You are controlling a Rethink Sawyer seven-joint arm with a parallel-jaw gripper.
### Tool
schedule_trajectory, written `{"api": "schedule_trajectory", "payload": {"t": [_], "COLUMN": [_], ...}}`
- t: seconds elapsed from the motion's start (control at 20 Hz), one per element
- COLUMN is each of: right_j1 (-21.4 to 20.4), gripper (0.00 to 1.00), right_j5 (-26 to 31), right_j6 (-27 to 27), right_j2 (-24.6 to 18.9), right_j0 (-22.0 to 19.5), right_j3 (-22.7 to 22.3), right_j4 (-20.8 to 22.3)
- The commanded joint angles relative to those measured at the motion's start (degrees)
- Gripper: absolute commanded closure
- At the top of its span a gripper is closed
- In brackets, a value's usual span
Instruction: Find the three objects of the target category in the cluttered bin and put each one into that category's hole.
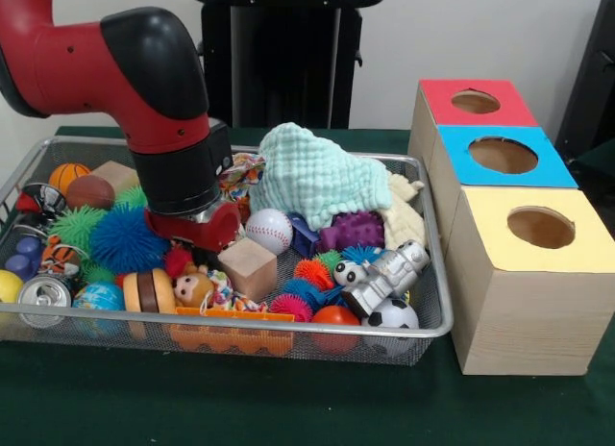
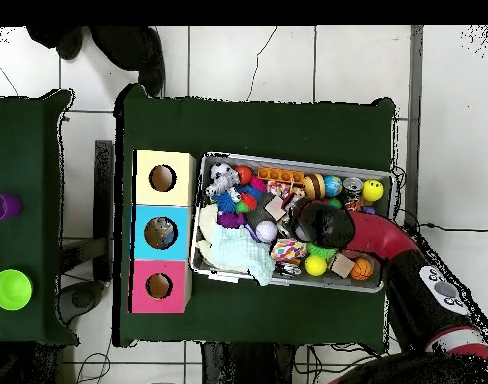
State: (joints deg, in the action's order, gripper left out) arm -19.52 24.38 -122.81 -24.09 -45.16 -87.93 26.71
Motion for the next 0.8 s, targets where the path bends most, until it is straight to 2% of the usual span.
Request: {"api": "schedule_trajectory", "payload": {"t": [0.05, 0.3, 0.5, 0.6, 0.8], "right_j1": [-2.14, -6.95, -9.3, -10.39, -13.51], "gripper": [1.0, 1.0, 1.0, 1.0, 1.0], "right_j5": [12.74, 19.0, 23.77, 25.42, 25.71], "right_j6": [16.05, 15.41, 14.14, 13.25, 9.26], "right_j2": [-1.23, -1.9, -1.29, -1.34, -1.77], "right_j0": [-2.38, -2.42, -0.52, 0.18, 0.79], "right_j3": [4.5, 1.82, 3.29, 3.46, -0.23], "right_j4": [3.36, 1.43, 1.44, 1.37, -0.08]}}
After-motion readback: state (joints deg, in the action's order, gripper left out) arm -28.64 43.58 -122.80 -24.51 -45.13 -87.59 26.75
